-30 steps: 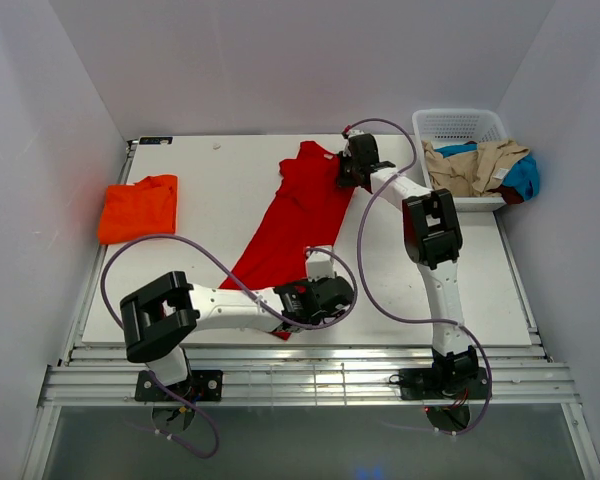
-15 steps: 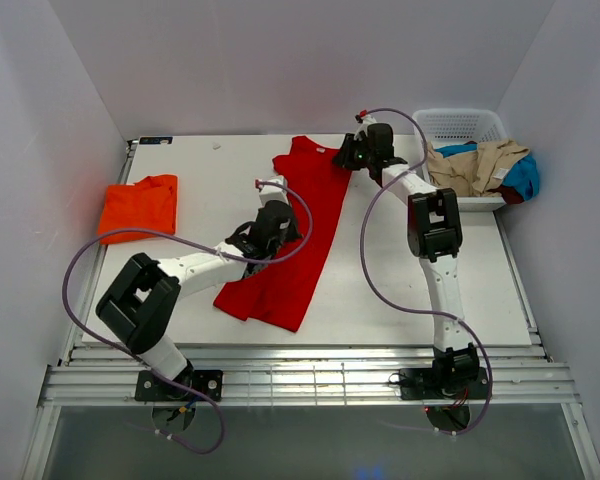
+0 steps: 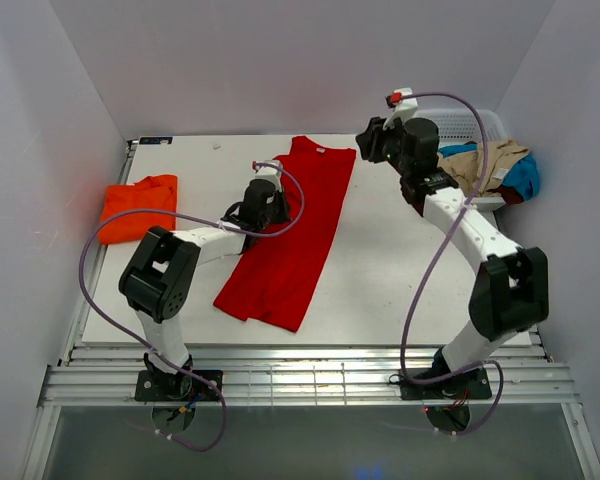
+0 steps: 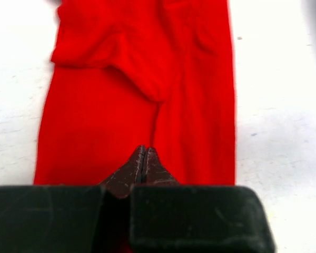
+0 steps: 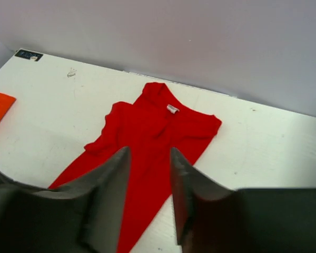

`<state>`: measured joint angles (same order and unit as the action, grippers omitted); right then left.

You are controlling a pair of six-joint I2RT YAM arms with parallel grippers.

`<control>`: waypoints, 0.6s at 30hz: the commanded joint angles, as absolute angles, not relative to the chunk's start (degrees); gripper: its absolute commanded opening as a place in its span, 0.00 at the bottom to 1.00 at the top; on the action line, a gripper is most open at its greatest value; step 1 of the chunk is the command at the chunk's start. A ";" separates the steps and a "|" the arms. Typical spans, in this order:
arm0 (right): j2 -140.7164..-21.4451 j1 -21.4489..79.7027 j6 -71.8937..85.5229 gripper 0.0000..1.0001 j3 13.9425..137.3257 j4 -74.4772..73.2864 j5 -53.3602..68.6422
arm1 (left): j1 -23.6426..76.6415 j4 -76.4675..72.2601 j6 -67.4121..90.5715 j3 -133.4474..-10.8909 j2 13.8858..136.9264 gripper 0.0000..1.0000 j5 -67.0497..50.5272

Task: Fold and stack the t-shirts
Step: Rotate the tshirt 90 degrees

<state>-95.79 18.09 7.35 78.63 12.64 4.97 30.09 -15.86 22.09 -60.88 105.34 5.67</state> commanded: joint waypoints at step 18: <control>-66.37 35.50 16.87 0.08 39.30 -2.98 -21.88 | 30.23 -30.23 24.96 -67.67 115.13 0.00 -24.16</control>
<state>-70.06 34.35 13.26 41.10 -1.91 -17.89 30.15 -28.93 24.05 -65.10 113.08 -17.37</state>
